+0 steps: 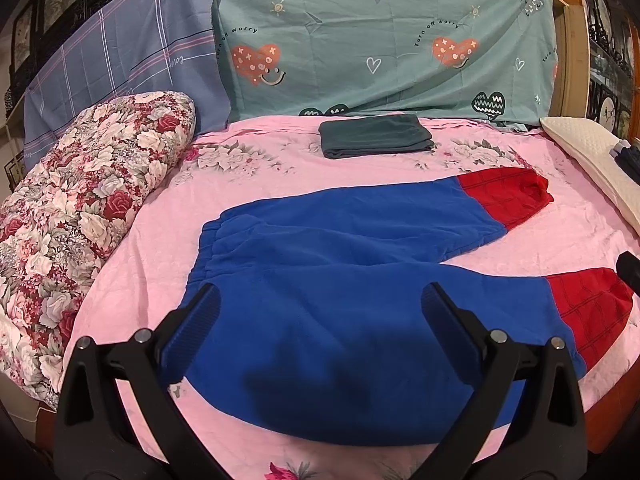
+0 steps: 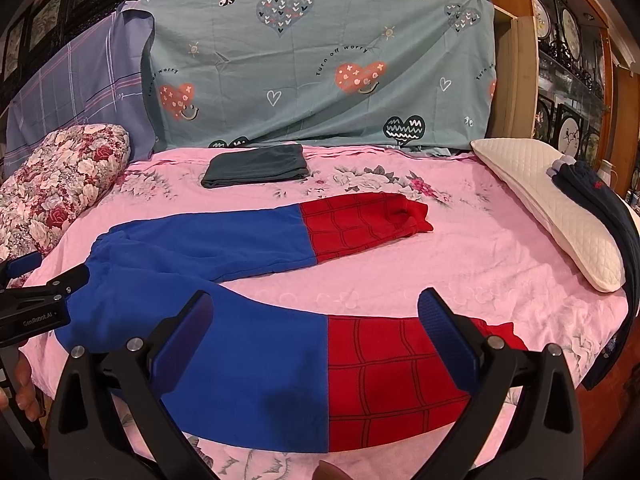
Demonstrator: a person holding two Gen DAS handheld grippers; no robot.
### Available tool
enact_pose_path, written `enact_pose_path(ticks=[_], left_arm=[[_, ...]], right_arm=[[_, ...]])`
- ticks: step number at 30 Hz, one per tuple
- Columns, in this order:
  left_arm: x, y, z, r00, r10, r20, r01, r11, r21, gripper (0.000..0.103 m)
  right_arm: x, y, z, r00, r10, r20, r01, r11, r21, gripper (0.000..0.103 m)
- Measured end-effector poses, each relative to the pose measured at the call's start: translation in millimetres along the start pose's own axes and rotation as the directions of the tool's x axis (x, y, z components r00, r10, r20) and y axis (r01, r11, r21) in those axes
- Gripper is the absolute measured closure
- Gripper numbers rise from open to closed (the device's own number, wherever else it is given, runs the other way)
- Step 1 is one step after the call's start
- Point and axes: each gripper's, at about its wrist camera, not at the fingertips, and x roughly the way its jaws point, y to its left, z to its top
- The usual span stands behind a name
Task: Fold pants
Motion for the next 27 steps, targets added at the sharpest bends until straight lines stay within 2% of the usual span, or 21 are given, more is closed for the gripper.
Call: enact_pose_path(ticks=[27], left_arm=[[0.4, 4.4, 0.0, 1.000, 0.001, 0.000, -0.001, 1.000, -0.001, 0.002]], right_arm=[[-3.7, 1.9, 4.0, 1.000, -0.007, -0.001, 0.007, 1.000, -0.015, 0.001]])
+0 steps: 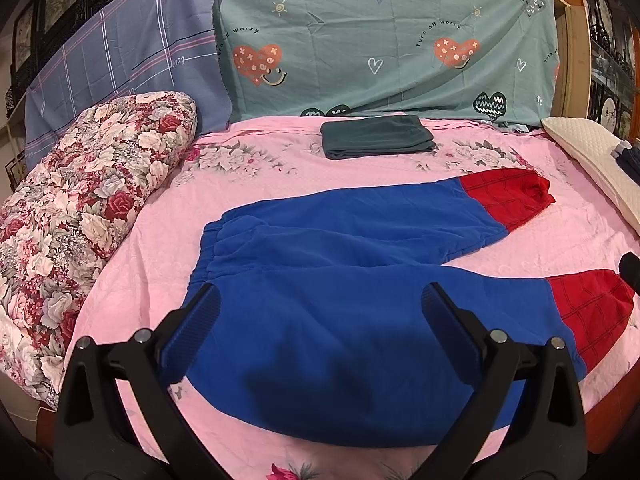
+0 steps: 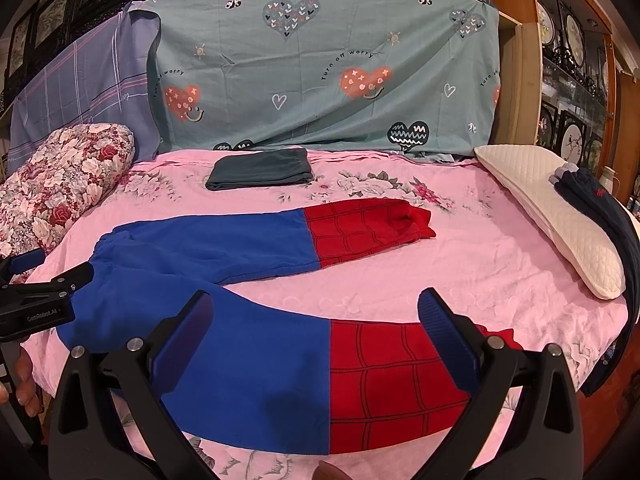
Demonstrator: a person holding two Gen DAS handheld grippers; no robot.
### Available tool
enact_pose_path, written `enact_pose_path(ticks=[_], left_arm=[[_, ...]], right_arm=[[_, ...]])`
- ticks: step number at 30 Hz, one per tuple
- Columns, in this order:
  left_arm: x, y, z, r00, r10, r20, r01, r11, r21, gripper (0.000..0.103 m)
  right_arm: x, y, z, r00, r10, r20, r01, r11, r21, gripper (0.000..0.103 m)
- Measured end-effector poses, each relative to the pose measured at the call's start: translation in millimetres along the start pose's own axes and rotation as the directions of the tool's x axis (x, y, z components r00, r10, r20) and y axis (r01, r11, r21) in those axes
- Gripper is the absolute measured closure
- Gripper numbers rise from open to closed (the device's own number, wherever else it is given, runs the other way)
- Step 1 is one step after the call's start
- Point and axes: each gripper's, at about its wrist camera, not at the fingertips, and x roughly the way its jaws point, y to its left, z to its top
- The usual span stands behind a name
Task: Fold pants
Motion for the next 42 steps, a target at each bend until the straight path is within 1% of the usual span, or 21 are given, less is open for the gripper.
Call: enact_pose_path(ticks=[16, 23, 34, 38, 41, 42], left_arm=[[0, 1, 0, 1.000, 0.003, 0.000, -0.003, 1.000, -0.001, 0.002], [1, 2, -1, 1.000, 0.004, -0.002, -0.004, 1.000, -0.001, 0.002], [7, 1, -5, 1.000, 0.006, -0.013, -0.006, 1.000, 0.000, 0.002], [15, 5, -6, 0.999, -0.001, -0.035, 0.002, 1.000, 0.008, 0.002], [28, 16, -9, 0.998, 0.017, -0.063, -0.015, 0.999, 0.031, 0.002], [34, 25, -8, 0.997, 0.026, -0.074, -0.023, 0.999, 0.034, 0.002]], right_arm=[[3, 0, -1, 1.000, 0.002, -0.010, -0.002, 1.000, 0.004, 0.001], [9, 1, -5, 0.999, 0.017, -0.037, -0.017, 1.000, 0.010, 0.001], [16, 3, -7, 0.998, 0.035, -0.055, -0.035, 0.999, 0.007, 0.001], [33, 1, -10, 0.991, 0.085, -0.106, -0.083, 0.996, 0.024, 0.001], [54, -4, -12, 0.978, 0.120, -0.172, -0.114, 0.993, 0.040, 0.001], [59, -5, -11, 0.975, 0.127, -0.181, -0.122, 0.992, 0.038, 0.001]])
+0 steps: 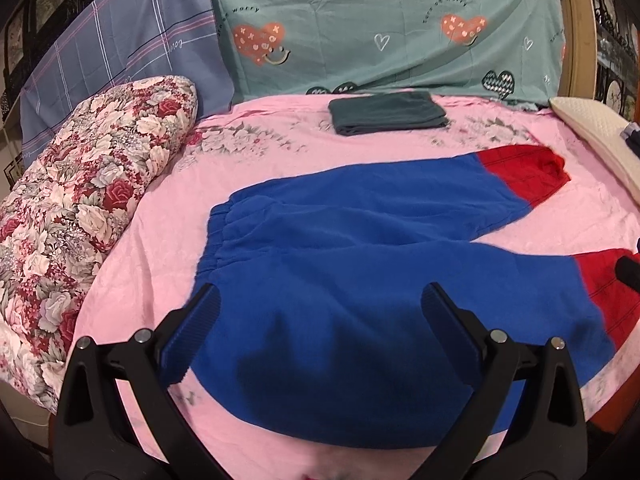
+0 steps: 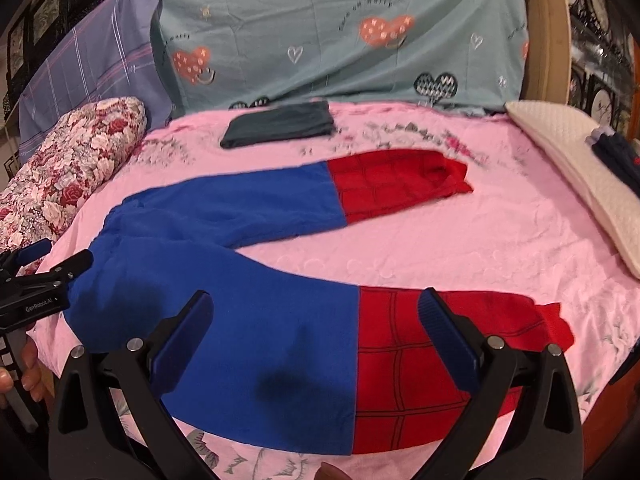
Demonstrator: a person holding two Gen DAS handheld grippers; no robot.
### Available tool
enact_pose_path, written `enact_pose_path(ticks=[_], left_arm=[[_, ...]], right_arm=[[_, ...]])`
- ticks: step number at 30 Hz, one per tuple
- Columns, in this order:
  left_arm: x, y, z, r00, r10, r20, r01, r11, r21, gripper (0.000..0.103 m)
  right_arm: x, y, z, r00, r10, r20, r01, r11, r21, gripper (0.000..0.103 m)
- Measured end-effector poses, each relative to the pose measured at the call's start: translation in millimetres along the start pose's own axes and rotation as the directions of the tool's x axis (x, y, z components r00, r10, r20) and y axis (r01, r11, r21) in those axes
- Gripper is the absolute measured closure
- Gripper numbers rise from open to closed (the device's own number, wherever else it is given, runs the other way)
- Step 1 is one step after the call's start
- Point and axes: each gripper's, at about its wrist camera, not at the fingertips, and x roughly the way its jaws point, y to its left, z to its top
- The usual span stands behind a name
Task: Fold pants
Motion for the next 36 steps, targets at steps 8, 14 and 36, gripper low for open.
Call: enact_pose_path(ticks=[8, 14, 36], left_arm=[[67, 84, 39, 0.993, 0.065, -0.095, -0.070, 0.997, -0.042, 0.002], [151, 119, 74, 0.969, 0.100, -0.228, -0.104, 0.995, -0.006, 0.002], [236, 111, 103, 0.940, -0.119, -0.321, 0.131, 0.991, 0.018, 0.083]], right_arm=[[47, 16, 59, 0.997, 0.070, -0.024, -0.073, 0.977, -0.199, 0.002], [111, 58, 112, 0.973, 0.178, -0.149, -0.224, 0.882, -0.413, 0.012], [276, 88, 157, 0.865, 0.247, -0.437, -0.460, 0.739, -0.493, 0.101]])
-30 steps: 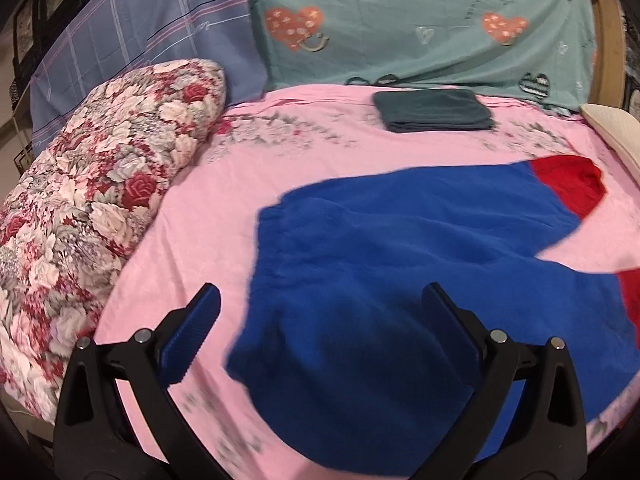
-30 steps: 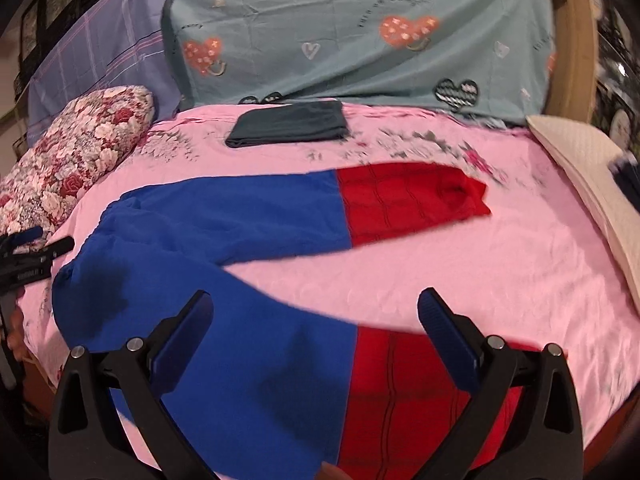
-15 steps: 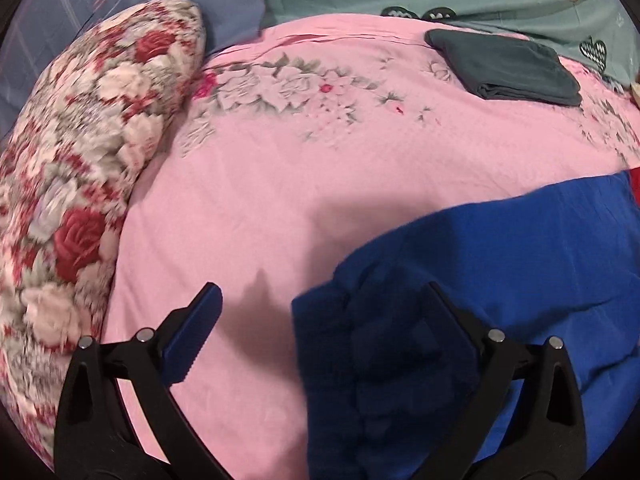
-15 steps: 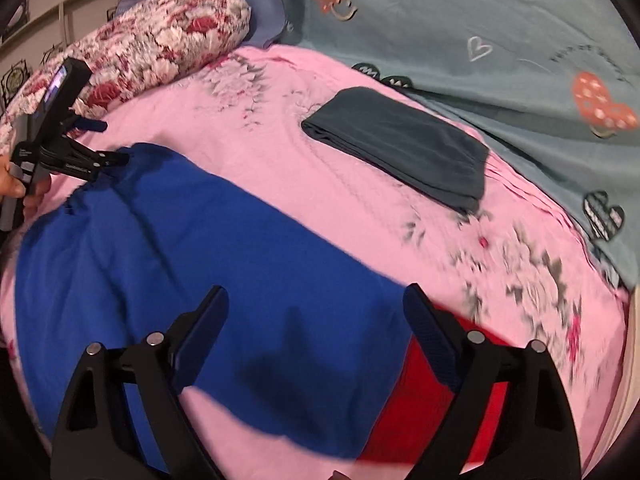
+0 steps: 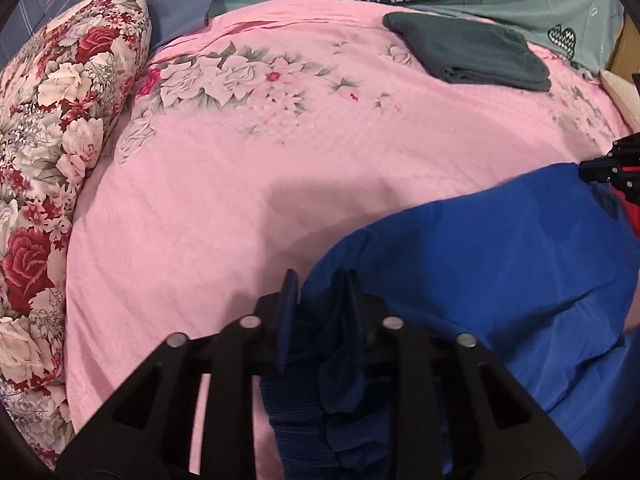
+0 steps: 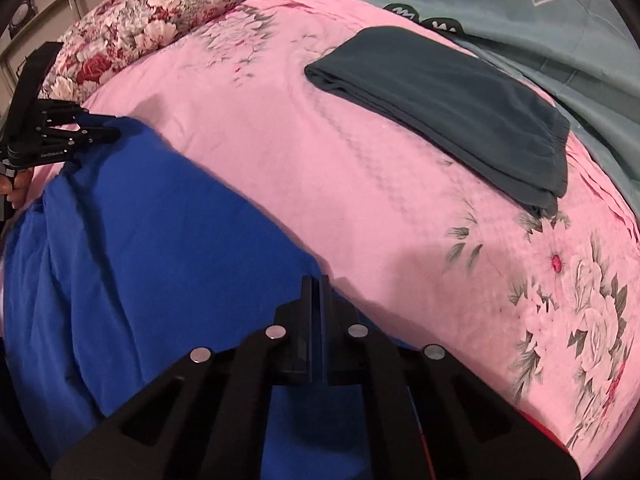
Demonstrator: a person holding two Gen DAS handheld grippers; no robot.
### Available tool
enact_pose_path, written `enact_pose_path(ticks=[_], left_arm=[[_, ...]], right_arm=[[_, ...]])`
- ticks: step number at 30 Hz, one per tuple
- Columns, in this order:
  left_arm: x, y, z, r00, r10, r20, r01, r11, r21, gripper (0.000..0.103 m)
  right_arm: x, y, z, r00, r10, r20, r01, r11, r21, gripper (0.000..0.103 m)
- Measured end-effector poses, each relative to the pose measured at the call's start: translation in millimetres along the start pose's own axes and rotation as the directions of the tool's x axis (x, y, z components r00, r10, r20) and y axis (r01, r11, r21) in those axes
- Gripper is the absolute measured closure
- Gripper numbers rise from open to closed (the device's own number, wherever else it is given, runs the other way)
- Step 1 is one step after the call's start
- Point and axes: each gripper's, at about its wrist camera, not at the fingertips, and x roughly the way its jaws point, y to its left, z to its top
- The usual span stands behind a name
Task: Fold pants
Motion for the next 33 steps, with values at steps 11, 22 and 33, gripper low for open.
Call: enact_pose_path(ticks=[11, 22, 33], left_arm=[[-41, -7, -5, 0.997, -0.012, 0.081, 0.011, 1.000, 0.009, 0.091], [-137, -32, -67, 0.977, -0.055, 0.205, 0.036, 0.995, 0.094, 0.091], [-146, -39, -191, 0.988, -0.118, 0.097, 0.110, 0.991, 0.080, 0.091]], right_arm=[[-67, 26, -8, 0.990, -0.036, 0.135, 0.038, 0.999, -0.013, 0.101], [-181, 112, -87, 0.956, 0.013, 0.292, 0.010, 0.997, -0.076, 0.101], [-152, 206, -205, 0.977, 0.140, 0.162, -0.134, 0.990, -0.044, 0.103]])
